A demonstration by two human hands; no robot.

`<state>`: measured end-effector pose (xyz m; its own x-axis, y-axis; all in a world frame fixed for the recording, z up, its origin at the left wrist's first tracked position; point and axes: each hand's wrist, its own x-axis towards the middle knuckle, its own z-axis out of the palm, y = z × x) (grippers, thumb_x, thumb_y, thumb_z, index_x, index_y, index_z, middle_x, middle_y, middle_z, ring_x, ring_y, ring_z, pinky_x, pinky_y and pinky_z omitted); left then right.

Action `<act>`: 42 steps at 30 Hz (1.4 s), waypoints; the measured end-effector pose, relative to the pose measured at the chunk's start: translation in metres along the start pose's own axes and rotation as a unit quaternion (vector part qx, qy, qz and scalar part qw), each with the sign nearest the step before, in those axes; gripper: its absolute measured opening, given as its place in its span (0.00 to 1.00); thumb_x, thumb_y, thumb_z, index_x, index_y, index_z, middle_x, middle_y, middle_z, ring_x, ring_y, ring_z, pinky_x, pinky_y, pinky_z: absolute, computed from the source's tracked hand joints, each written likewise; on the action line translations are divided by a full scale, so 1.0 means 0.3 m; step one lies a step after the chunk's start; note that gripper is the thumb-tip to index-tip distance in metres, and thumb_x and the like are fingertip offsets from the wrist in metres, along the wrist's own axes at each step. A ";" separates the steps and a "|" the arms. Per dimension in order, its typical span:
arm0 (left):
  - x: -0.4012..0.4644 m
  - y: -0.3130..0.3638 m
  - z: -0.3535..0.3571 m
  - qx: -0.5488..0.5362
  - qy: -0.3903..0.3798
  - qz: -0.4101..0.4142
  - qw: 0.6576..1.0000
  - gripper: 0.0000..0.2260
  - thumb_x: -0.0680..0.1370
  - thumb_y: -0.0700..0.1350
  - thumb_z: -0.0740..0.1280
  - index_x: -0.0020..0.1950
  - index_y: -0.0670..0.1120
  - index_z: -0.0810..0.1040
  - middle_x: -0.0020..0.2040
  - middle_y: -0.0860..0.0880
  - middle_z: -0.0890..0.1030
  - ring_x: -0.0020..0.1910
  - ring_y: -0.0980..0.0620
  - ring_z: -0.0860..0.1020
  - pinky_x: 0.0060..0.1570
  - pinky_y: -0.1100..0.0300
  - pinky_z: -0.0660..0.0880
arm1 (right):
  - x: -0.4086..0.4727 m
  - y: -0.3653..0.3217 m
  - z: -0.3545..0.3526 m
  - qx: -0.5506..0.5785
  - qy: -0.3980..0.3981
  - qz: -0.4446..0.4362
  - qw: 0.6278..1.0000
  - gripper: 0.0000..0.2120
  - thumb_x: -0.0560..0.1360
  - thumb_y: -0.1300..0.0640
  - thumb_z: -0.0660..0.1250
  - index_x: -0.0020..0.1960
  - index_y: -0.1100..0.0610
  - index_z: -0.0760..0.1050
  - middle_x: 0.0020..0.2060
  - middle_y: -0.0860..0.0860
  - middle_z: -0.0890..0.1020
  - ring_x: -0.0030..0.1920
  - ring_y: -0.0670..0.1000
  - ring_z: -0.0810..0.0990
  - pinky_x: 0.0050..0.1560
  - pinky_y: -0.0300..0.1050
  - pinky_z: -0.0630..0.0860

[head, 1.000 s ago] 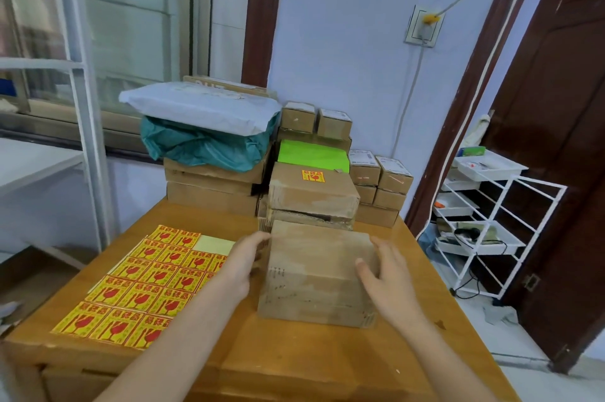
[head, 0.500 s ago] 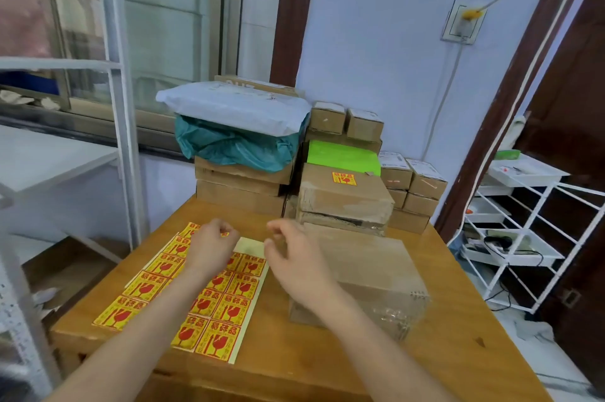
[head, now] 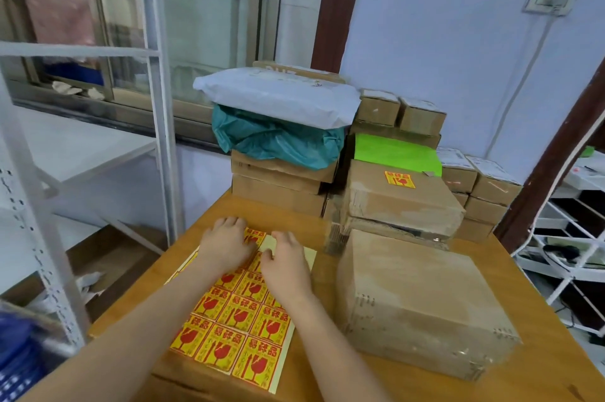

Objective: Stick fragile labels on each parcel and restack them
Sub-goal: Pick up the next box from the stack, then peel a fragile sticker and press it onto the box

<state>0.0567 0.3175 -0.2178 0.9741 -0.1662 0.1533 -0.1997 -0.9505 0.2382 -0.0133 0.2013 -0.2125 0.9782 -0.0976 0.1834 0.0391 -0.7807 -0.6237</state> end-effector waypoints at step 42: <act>0.012 -0.047 0.084 -0.090 0.045 0.020 0.995 0.31 0.74 0.64 0.64 0.71 0.47 0.67 0.69 0.50 0.71 0.69 0.51 0.66 0.67 0.54 0.62 | 0.239 0.068 0.100 -0.018 0.057 0.078 0.995 0.08 0.80 0.54 0.60 0.52 0.50 0.78 0.54 0.47 0.78 0.51 0.49 0.78 0.38 0.41 0.72</act>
<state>0.0656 0.3237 -0.2447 0.9531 -0.1710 0.2496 -0.2618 -0.8796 0.3971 0.0638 0.1970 -0.2349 0.9423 -0.2866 0.1729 -0.1204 -0.7723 -0.6237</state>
